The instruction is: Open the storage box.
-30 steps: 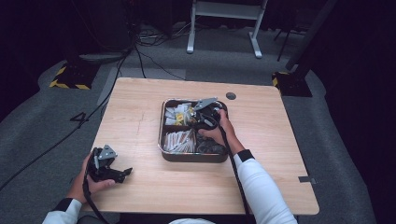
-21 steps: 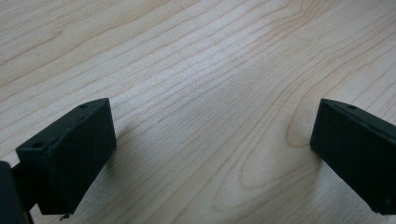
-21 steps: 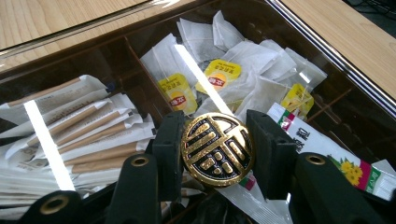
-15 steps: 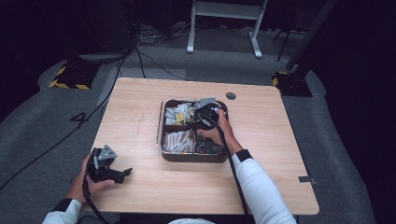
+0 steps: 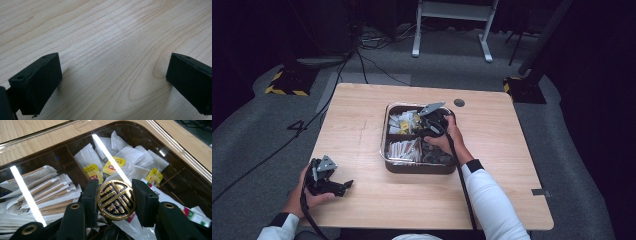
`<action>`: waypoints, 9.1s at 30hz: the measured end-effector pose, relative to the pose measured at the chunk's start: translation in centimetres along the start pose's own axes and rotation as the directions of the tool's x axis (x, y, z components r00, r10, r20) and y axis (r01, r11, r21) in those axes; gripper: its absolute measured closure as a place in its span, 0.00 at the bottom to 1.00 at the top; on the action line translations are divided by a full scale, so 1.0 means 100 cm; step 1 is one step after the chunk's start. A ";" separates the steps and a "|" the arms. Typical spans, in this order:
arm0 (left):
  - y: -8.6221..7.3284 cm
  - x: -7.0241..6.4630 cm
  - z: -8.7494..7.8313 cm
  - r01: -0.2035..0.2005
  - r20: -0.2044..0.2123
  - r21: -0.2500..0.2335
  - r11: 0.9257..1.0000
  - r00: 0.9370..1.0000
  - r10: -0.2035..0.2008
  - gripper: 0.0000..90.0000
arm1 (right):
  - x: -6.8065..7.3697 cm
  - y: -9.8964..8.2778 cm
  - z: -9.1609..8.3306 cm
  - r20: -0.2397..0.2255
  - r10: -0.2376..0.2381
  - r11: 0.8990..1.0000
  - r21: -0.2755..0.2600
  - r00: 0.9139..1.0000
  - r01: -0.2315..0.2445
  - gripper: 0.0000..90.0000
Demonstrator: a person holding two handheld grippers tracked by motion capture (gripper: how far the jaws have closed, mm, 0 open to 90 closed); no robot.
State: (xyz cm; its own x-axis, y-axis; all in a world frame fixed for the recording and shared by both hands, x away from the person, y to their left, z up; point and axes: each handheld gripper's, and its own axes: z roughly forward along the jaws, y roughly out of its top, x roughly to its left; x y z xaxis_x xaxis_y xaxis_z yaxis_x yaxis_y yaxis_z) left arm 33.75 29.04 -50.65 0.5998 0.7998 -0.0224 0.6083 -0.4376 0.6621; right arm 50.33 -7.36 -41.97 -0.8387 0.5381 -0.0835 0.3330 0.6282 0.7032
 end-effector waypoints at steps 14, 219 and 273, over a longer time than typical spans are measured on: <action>0.000 0.000 0.000 0.001 0.000 -0.001 1.000 1.000 -0.001 0.01 | -0.008 0.000 -0.020 0.019 0.004 1.000 -0.021 1.000 -0.004 0.66; -0.002 -0.001 -0.002 0.006 -0.009 0.000 1.000 1.000 -0.006 0.01 | -0.054 -0.038 -0.049 0.007 0.102 0.992 -0.072 0.995 -0.102 0.36; -0.002 -0.002 -0.002 0.005 -0.010 0.000 1.000 1.000 -0.005 0.01 | -0.041 -0.012 0.010 0.013 0.104 0.994 0.035 0.995 -0.104 0.27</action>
State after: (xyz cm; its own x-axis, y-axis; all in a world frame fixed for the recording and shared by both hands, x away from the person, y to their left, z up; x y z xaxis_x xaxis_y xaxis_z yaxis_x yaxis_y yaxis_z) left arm 33.40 29.11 -50.65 0.5912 0.8063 -0.0184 0.6115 -0.4333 0.6620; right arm 53.80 -9.78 -43.14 -0.7939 0.6077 -0.0195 0.4334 0.5881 0.6829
